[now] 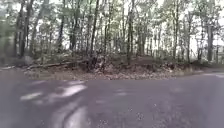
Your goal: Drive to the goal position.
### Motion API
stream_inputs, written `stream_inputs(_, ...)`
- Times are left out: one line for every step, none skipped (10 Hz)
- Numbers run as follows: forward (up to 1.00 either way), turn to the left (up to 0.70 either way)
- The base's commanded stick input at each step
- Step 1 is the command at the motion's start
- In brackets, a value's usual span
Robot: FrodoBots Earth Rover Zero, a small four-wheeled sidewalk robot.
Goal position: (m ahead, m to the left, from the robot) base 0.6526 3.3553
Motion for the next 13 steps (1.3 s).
stream_inputs(0.00,0.70)
stream_inputs(0.00,0.70)
stream_inputs(0.00,0.70)
stream_inputs(0.00,0.70)
stream_inputs(0.00,0.70)
stream_inputs(0.00,0.70)
stream_inputs(0.00,0.70)
stream_inputs(0.00,0.70)
stream_inputs(0.00,0.70)
stream_inputs(0.00,0.70)
stream_inputs(0.00,0.18)
stream_inputs(0.00,0.00)
stream_inputs(0.00,0.00)
